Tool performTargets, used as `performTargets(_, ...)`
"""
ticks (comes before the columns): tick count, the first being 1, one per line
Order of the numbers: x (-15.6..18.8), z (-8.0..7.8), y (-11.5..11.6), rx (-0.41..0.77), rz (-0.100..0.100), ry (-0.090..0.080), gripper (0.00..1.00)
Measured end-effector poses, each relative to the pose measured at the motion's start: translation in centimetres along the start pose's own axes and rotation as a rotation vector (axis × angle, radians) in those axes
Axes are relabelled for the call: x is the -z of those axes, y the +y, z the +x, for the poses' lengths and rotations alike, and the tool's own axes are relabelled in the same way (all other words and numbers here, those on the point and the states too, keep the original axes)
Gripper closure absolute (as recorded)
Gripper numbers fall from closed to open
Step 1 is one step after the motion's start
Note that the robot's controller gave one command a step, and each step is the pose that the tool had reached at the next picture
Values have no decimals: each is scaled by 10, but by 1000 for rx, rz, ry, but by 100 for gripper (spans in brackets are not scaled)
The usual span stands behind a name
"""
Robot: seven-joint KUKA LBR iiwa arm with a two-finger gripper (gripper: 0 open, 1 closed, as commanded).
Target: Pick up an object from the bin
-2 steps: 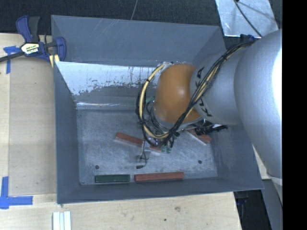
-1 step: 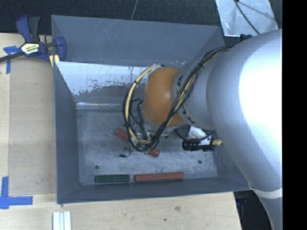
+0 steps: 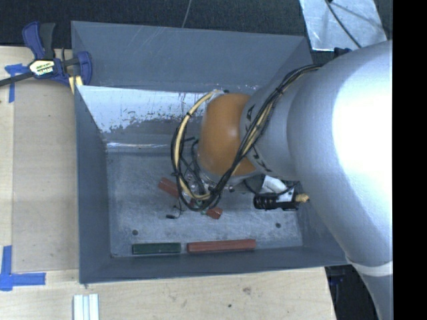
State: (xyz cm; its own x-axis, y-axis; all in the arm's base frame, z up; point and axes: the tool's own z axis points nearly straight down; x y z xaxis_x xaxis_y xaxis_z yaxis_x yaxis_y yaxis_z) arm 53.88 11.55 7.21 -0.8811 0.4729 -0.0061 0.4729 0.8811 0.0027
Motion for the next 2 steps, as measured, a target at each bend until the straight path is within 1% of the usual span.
performTargets(1, 4, 1, -1, 1, 4, 5, 100)
performTargets(2, 23, 2, -2, 1, 6, 9, 100)
